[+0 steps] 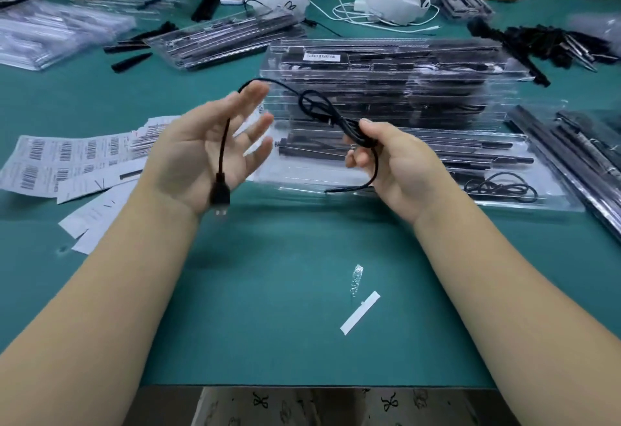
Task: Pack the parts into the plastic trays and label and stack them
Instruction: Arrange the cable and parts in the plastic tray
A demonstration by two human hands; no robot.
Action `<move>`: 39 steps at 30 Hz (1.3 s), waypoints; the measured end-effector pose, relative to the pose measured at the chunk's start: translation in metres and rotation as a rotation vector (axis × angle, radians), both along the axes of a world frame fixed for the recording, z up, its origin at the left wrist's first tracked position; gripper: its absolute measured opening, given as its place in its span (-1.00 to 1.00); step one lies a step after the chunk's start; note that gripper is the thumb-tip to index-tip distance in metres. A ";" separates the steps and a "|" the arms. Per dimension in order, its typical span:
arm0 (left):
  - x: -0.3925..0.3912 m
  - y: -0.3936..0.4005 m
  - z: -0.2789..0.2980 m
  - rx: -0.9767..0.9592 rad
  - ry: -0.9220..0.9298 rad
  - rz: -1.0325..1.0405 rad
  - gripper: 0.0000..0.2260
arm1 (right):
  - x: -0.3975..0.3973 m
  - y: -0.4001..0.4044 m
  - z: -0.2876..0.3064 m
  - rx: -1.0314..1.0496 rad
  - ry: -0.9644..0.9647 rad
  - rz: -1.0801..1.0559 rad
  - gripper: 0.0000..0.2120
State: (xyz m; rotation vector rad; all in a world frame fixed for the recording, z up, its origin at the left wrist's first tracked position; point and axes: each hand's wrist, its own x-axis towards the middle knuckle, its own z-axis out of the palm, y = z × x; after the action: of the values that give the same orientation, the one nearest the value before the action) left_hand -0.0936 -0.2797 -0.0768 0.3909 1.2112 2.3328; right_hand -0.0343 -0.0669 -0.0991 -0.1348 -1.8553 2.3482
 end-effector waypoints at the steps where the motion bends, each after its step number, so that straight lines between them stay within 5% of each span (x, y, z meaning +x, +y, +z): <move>1: 0.001 0.006 0.000 0.009 -0.025 0.019 -0.87 | -0.001 0.002 0.000 -0.068 0.020 0.002 -0.78; 4: 0.002 0.030 0.006 -0.106 -0.082 0.119 -0.85 | -0.002 0.003 -0.006 0.088 0.078 0.052 -0.78; 9: 0.009 0.067 0.023 -0.356 0.118 0.176 -0.81 | -0.002 0.005 -0.004 0.160 0.048 0.073 -0.60; 12: 0.013 0.081 0.009 -0.499 0.227 0.301 -0.79 | 0.000 0.006 -0.001 -0.145 -0.007 -0.014 -0.57; 16: 0.012 0.081 -0.008 -0.539 0.217 0.189 -0.74 | 0.003 0.012 0.006 -0.555 -0.039 -0.025 -0.71; 23: 0.017 0.075 -0.004 -0.652 0.429 -0.017 -0.68 | -0.003 0.005 0.004 -0.287 -0.016 -0.147 -0.76; 26: 0.016 0.072 0.000 -0.584 0.458 0.060 -0.86 | -0.003 0.000 0.001 -0.062 0.019 -0.147 -0.82; 30: 0.018 0.072 0.002 -0.637 0.567 0.048 -0.81 | 0.000 -0.010 0.002 0.276 0.018 -0.194 -0.73; 39: 0.022 0.080 -0.007 -0.783 0.774 0.203 -0.61 | 0.006 -0.014 0.007 0.331 0.050 -0.084 -0.72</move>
State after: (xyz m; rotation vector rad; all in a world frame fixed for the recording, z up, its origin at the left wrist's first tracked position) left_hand -0.0717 -0.1999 -0.0838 0.9429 2.4738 1.6472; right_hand -0.0284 -0.0806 -0.0920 -0.1125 -2.1355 1.9395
